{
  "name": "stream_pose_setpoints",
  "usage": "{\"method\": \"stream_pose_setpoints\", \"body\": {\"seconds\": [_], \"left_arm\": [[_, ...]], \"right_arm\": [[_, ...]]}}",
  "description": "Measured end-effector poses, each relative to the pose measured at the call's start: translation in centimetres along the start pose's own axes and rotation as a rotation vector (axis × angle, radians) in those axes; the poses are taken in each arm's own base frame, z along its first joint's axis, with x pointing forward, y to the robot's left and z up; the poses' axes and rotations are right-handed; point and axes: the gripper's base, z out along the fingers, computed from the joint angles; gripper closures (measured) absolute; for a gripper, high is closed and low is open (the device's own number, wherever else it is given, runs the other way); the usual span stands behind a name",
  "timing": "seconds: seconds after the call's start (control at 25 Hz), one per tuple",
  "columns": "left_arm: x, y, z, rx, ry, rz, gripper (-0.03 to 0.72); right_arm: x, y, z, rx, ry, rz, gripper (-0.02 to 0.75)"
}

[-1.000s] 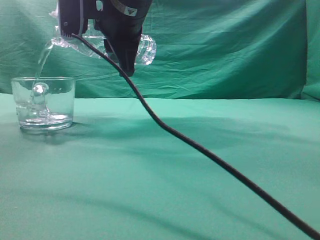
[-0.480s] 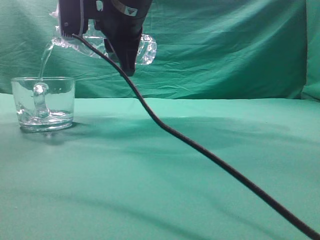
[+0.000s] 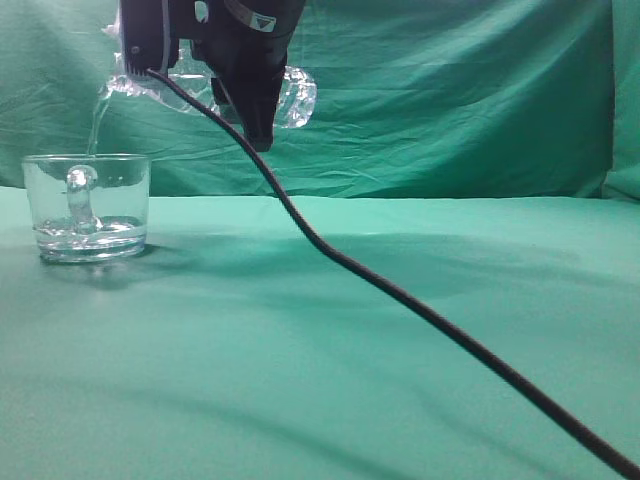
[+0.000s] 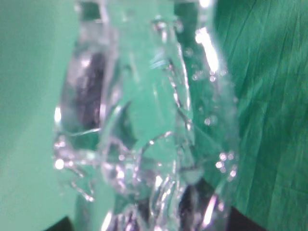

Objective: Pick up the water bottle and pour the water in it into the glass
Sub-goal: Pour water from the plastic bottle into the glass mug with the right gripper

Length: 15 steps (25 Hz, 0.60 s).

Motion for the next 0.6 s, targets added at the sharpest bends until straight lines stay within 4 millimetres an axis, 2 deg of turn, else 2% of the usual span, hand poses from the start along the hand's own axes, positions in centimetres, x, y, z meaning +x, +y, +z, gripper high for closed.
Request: {"method": "stream_pose_setpoints", "body": {"seconds": [0.6], "left_arm": [[0.0,0.0,0.0,0.0,0.0,0.0,0.688]], "right_arm": [[0.03,-0.01,0.0,0.001,0.004,-0.012,0.503]]}}
